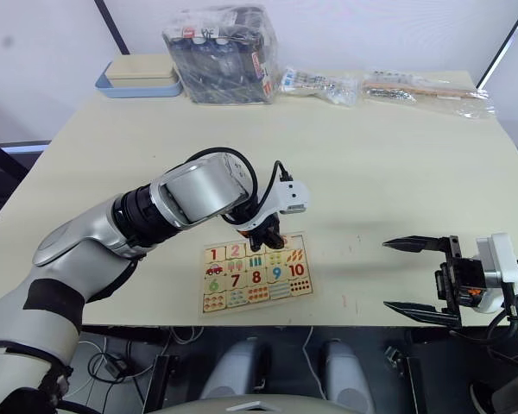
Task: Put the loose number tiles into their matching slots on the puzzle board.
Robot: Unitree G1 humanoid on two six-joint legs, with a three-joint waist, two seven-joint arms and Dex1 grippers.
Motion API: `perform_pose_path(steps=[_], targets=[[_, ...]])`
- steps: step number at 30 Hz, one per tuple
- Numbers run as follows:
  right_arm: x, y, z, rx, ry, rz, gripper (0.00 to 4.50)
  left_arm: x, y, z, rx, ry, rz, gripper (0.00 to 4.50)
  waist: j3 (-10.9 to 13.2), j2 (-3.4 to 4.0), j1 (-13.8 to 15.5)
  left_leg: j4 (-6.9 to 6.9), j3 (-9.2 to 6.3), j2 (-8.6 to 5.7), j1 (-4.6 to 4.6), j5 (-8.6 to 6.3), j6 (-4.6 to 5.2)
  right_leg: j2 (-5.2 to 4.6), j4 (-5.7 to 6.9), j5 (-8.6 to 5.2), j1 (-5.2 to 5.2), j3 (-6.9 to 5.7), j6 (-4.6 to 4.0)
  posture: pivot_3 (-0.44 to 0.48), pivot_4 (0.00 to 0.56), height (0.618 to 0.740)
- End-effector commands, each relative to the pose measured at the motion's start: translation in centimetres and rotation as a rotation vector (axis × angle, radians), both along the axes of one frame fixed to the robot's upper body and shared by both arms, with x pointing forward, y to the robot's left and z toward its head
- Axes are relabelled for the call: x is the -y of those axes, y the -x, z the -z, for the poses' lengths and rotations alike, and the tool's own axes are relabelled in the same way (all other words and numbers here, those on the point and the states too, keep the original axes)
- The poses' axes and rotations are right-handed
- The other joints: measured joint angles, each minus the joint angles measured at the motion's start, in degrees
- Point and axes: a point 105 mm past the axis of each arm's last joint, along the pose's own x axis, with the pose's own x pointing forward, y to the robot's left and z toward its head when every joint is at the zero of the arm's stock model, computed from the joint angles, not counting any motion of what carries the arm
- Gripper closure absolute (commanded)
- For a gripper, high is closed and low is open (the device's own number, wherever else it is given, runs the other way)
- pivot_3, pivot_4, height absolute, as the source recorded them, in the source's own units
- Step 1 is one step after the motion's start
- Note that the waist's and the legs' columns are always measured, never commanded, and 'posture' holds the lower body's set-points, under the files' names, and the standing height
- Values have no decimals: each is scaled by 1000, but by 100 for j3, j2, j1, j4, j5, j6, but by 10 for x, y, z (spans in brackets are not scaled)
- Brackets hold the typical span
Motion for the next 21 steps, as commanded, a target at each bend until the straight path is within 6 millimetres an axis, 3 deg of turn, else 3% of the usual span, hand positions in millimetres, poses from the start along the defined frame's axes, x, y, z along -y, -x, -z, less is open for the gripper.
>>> perform_pose_path(steps=[1, 21], targets=[[-3, 2, -6, 40, 3, -10, 0, 5, -2, -10, 33, 14, 12, 3502, 0, 0, 0, 0, 0, 0, 0, 0, 0, 0, 0, 0, 0, 0, 0, 0, 150, 740], [-4, 1, -5, 41, 8, -2, 0, 17, -8, -3, 72, 22, 26, 3502, 0, 0, -1, 0, 1, -1, 0, 0, 0, -1, 0, 0, 0, 1, 0, 0, 150, 740]])
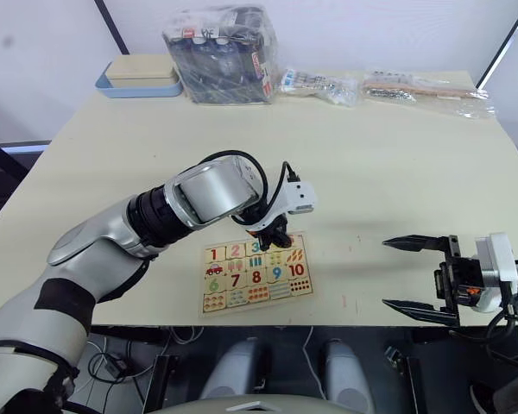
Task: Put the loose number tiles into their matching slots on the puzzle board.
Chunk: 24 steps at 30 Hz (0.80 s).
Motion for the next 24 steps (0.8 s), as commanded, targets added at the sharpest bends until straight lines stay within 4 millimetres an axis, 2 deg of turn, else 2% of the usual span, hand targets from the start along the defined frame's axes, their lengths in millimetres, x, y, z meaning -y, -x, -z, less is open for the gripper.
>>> perform_pose_path(steps=[1, 24], targets=[[-3, 2, -7, 44, 2, -13, 0, 5, -2, -6, 37, 14, 24, 3502, 0, 0, -1, 0, 0, 0, 0, 0, 0, 0, 0, 0, 0, 0, 0, 0, 150, 740], [-5, 2, -7, 47, -3, -1, 0, 5, 1, 1, 30, -7, 56, 3502, 0, 0, 0, 0, 0, 0, 0, 0, 0, 0, 0, 0, 0, 0, 0, 0, 150, 740]])
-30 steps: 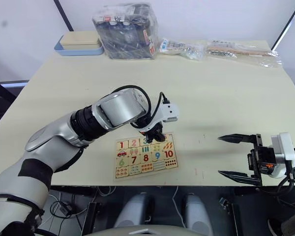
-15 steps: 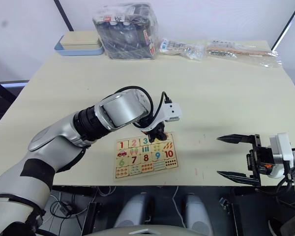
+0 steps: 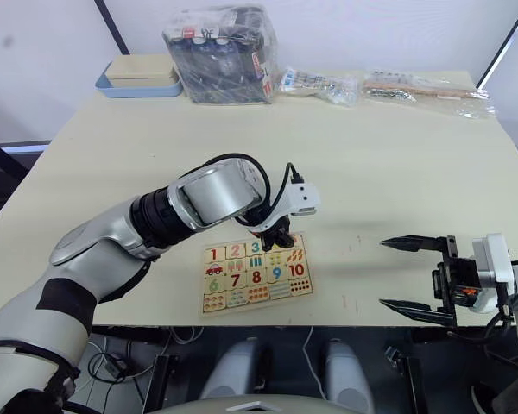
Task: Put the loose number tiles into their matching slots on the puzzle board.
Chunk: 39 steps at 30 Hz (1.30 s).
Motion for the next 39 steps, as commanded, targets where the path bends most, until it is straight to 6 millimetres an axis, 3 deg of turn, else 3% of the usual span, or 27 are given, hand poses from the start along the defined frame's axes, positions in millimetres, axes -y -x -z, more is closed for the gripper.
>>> perform_pose_path(steps=[1, 39], targets=[[-3, 2, -7, 43, -1, -13, 0, 3, 0, -3, 18, 6, 24, 3502, 0, 0, 0, 0, 0, 0, 0, 0, 0, 0, 0, 0, 0, 0, 0, 0, 150, 740], [-5, 2, -7, 42, -5, -9, 0, 3, 0, 4, 34, -5, 41, 3502, 0, 0, 1, 0, 0, 0, 0, 0, 0, 0, 0, 0, 0, 0, 0, 0, 150, 740]])
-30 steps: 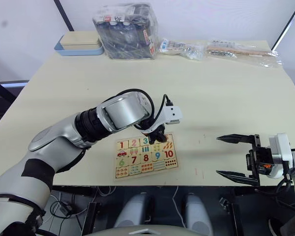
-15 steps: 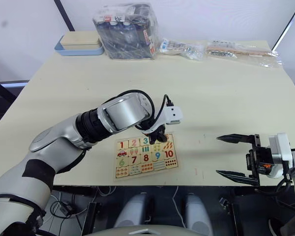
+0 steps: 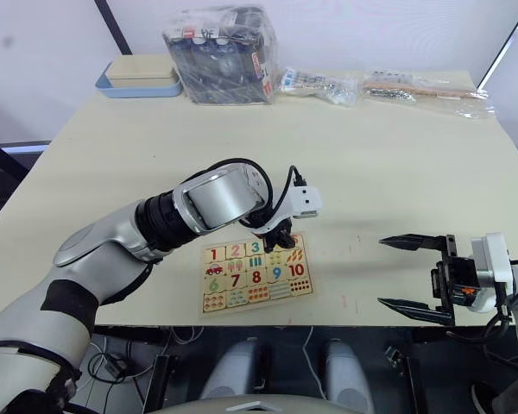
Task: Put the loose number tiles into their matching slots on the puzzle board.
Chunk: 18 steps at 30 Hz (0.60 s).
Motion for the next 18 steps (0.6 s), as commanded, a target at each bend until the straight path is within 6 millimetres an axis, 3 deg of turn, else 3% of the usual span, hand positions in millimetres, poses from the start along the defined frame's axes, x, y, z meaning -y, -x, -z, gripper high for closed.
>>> perform_pose_path(steps=[1, 16, 17, 18], targets=[[-2, 3, -5, 30, -3, -14, 0, 0, 2, 0, 9, -6, 19, 3502, 0, 0, -1, 0, 0, 0, 0, 0, 0, 0, 0, 0, 0, 0, 0, 0, 150, 740], [-3, 2, -4, 31, -4, -12, 0, 1, 3, 1, 5, -3, 12, 3502, 0, 0, 0, 0, 0, 0, 0, 0, 0, 0, 0, 0, 0, 0, 0, 0, 150, 740], [-3, 2, -4, 31, -4, -12, 0, 1, 3, 1, 4, -3, 11, 2501, 0, 0, 0, 0, 0, 0, 0, 0, 0, 0, 0, 0, 0, 0, 0, 0, 150, 740], [-3, 2, -4, 31, -4, -12, 0, 1, 3, 1, 4, -3, 11, 2186, 0, 0, 0, 0, 0, 0, 0, 0, 0, 0, 0, 0, 0, 0, 0, 0, 150, 740]])
